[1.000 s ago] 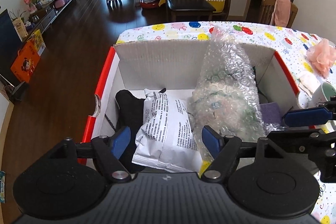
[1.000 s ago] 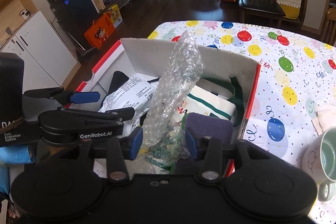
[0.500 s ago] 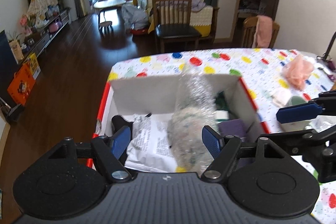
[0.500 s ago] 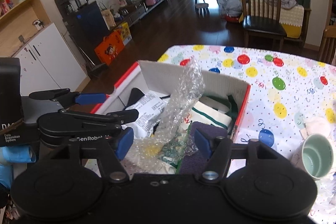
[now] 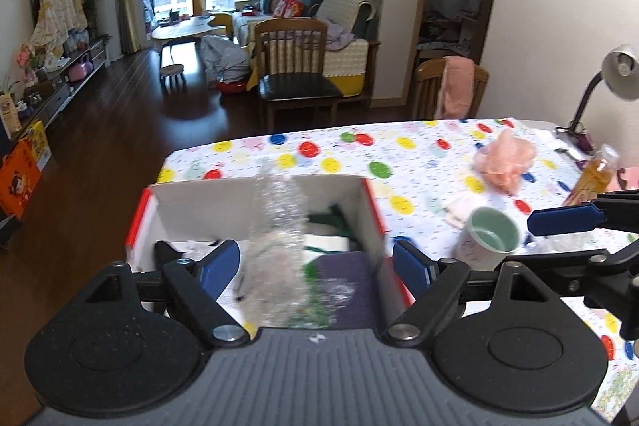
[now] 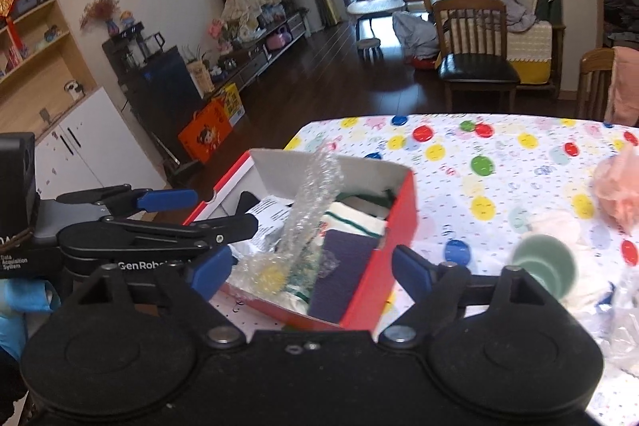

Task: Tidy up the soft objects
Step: 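Move the left tool to the clear plastic bag while the right tool reaches the grey towel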

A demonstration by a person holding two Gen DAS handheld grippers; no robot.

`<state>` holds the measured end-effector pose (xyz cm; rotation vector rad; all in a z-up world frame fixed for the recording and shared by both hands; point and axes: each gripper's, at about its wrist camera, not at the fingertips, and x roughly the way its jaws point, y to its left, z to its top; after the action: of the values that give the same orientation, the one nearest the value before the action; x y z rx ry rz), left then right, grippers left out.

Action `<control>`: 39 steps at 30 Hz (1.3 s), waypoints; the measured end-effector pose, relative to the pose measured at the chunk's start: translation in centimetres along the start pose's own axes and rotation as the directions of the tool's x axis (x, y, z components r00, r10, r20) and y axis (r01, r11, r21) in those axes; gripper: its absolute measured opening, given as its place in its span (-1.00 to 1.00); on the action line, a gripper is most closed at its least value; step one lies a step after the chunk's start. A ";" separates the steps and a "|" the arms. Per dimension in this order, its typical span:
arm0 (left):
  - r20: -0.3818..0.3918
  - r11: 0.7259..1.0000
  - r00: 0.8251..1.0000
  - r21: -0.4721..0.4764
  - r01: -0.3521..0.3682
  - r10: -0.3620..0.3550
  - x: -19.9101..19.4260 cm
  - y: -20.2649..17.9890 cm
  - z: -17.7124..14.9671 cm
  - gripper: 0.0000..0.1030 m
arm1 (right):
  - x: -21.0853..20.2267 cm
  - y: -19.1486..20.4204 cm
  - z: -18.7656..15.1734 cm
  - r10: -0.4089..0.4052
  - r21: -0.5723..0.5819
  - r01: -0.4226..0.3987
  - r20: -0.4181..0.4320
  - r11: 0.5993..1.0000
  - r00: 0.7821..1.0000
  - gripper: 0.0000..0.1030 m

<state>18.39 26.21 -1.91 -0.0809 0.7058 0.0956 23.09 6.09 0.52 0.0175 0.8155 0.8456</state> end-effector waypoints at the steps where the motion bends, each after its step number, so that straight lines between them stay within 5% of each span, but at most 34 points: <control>1: 0.004 1.000 1.000 0.001 0.009 -0.009 -0.1 -0.6 0.1 0.66 | -0.5 -0.4 -0.2 -0.007 0.001 0.007 0.010 1.000 1.000 0.78; 8: 0.026 0.995 0.995 0.010 0.095 -0.095 -0.1 -5.5 -0.2 0.75 | -3.6 -4.6 -1.8 -0.043 0.034 0.041 0.053 0.999 0.998 0.97; 17: 0.043 0.981 0.981 0.012 0.191 -0.192 0.6 -11.6 -0.2 0.97 | -7.3 -11.0 -4.4 -0.100 0.089 0.094 0.064 0.992 0.993 0.99; 26: 0.046 0.964 0.963 0.018 0.266 -0.266 2.8 -18.9 0.1 0.97 | -10.7 -18.8 -7.0 -0.186 0.167 0.171 0.077 0.971 0.979 0.99; 33: -0.011 0.945 0.949 0.088 0.315 -0.315 5.4 -25.4 0.0 0.98 | -11.7 -25.1 -9.5 -0.279 0.207 0.266 0.038 0.942 0.960 0.99; 39: -0.087 0.927 0.935 0.125 0.353 -0.345 8.6 -30.1 -0.3 0.98 | -11.6 -28.9 -11.3 -0.280 0.192 0.272 0.014 0.943 0.960 0.99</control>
<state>28.15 -3.20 -6.47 -0.0751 0.7497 -0.3001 30.31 -24.72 -9.32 0.0858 0.8349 0.4993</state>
